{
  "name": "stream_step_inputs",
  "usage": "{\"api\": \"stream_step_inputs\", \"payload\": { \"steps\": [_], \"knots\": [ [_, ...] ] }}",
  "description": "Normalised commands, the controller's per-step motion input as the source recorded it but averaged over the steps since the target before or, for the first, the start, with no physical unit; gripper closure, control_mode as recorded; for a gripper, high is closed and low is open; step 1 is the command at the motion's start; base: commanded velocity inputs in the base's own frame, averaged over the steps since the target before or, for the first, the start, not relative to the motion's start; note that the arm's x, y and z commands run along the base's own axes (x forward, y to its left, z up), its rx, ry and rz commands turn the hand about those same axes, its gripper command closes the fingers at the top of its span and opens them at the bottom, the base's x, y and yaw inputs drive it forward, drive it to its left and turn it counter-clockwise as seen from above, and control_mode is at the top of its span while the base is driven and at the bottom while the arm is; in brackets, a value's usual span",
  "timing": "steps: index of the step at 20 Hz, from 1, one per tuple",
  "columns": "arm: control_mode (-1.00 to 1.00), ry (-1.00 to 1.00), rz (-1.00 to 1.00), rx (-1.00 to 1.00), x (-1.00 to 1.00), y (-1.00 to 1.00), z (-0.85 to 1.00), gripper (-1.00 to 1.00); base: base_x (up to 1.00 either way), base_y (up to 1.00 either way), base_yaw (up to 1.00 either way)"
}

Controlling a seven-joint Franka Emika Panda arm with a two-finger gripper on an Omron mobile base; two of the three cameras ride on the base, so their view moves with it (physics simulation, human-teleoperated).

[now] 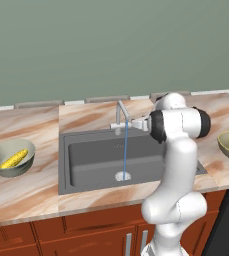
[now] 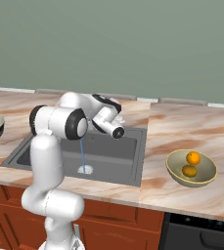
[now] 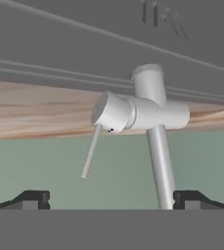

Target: Pick the oranges from the sink and place them in one bowl. Place the corn in the other bowl. Then turn off the sink faucet.

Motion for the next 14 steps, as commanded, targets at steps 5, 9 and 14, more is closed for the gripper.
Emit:
{"api": "stream_step_inputs", "payload": {
  "steps": [5, 9, 14],
  "knots": [
    [-1.0, 0.0, 0.0, 0.0, 0.32, 0.0, -0.12, -1.0, 0.0, 0.0, 0.0],
    [-1.0, 0.0, 0.0, 0.0, 0.33, 0.0, -0.13, -1.0, 0.0, 0.0, 0.0],
    [-1.0, 0.0, 0.0, 0.0, 0.35, 0.0, -0.14, -1.0, 0.0, 0.0, 0.0]
  ]
}}
